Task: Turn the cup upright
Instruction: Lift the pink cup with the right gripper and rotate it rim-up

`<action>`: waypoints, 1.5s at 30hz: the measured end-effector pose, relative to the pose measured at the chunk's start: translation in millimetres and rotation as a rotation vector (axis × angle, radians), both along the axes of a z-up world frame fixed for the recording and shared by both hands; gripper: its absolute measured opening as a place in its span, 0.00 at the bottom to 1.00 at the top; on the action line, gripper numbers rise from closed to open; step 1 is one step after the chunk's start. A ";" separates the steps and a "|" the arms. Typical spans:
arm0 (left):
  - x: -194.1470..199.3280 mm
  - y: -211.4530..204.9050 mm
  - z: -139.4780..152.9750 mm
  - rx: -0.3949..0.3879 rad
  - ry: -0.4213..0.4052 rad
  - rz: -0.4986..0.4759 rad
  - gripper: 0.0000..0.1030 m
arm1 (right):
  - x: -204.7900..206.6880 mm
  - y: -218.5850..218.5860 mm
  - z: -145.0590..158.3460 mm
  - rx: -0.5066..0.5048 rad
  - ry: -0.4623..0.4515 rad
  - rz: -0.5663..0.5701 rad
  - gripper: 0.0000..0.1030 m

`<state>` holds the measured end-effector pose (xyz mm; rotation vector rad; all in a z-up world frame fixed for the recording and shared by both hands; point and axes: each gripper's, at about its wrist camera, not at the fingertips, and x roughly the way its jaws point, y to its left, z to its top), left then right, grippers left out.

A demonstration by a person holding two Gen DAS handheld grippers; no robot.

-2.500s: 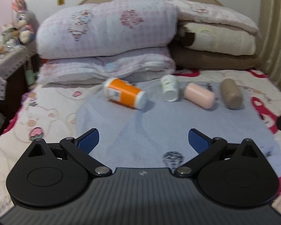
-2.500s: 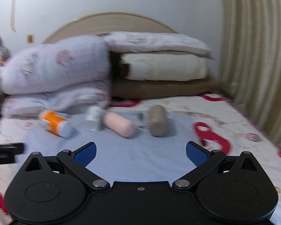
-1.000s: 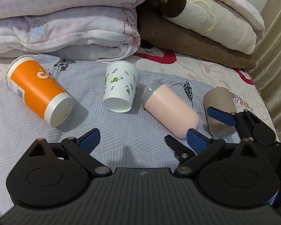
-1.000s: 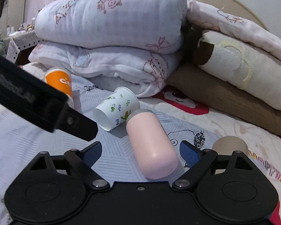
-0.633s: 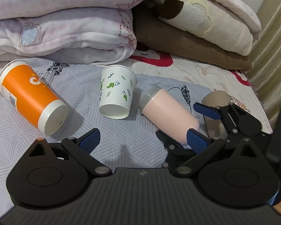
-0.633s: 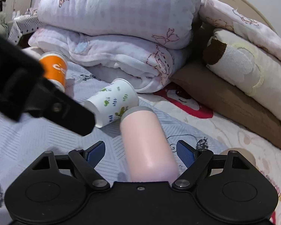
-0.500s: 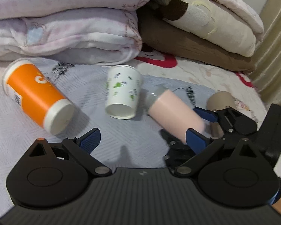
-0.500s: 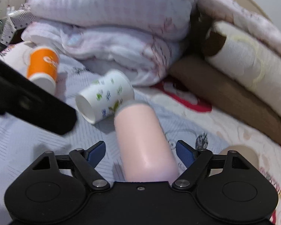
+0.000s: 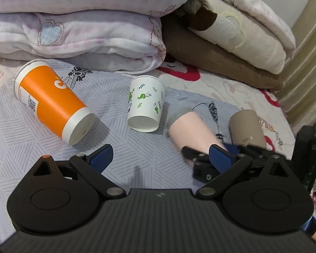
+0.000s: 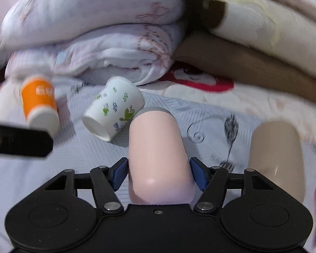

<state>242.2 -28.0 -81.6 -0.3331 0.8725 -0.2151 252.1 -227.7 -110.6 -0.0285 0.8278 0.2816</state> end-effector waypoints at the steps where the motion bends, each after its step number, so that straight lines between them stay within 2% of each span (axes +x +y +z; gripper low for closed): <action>1: -3.3 0.8 2.7 -0.007 -0.006 0.006 0.95 | -2.8 2.6 2.5 0.017 0.010 -0.010 0.67; 5: -14.0 4.4 10.5 -0.028 0.004 0.001 0.95 | -19.5 8.8 10.4 0.095 0.010 0.021 0.66; 9: -27.1 7.2 15.5 -0.025 0.012 -0.011 0.95 | -33.7 8.5 9.9 0.158 0.039 -0.014 0.66; 14: -48.6 11.0 7.7 -0.011 0.049 -0.042 0.95 | -55.2 21.5 5.8 0.121 0.061 -0.013 0.66; 16: -57.4 15.0 2.4 -0.014 0.093 -0.045 0.95 | -62.3 23.5 3.6 0.116 0.082 -0.015 0.66; 20: -75.0 27.6 3.8 -0.050 0.117 -0.039 0.96 | -72.9 19.5 2.9 0.210 0.135 -0.022 0.66; 23: -79.8 33.8 5.2 -0.047 0.127 -0.043 0.95 | -82.0 27.4 3.0 0.209 0.147 -0.023 0.66; 25: -79.9 38.1 2.9 -0.080 0.136 -0.045 0.95 | -85.4 30.2 2.4 0.226 0.171 -0.034 0.66; 29: -77.1 41.4 -9.3 -0.088 0.169 -0.030 0.96 | -90.7 31.8 -2.5 0.299 0.229 -0.068 0.66; 34: -71.7 50.0 -25.1 -0.127 0.208 -0.032 0.95 | -88.7 44.0 -5.0 0.271 0.260 -0.042 0.66; 39: -65.3 60.5 -42.1 -0.247 0.273 -0.043 0.89 | -80.7 50.3 -11.3 0.286 0.333 0.029 0.67; 43: -59.6 58.9 -50.8 -0.206 0.259 -0.043 0.80 | -74.8 49.7 -4.8 0.284 0.334 0.114 0.67; 45: -55.4 60.3 -58.8 -0.218 0.273 -0.042 0.76 | -72.1 53.2 -2.8 0.260 0.340 0.165 0.67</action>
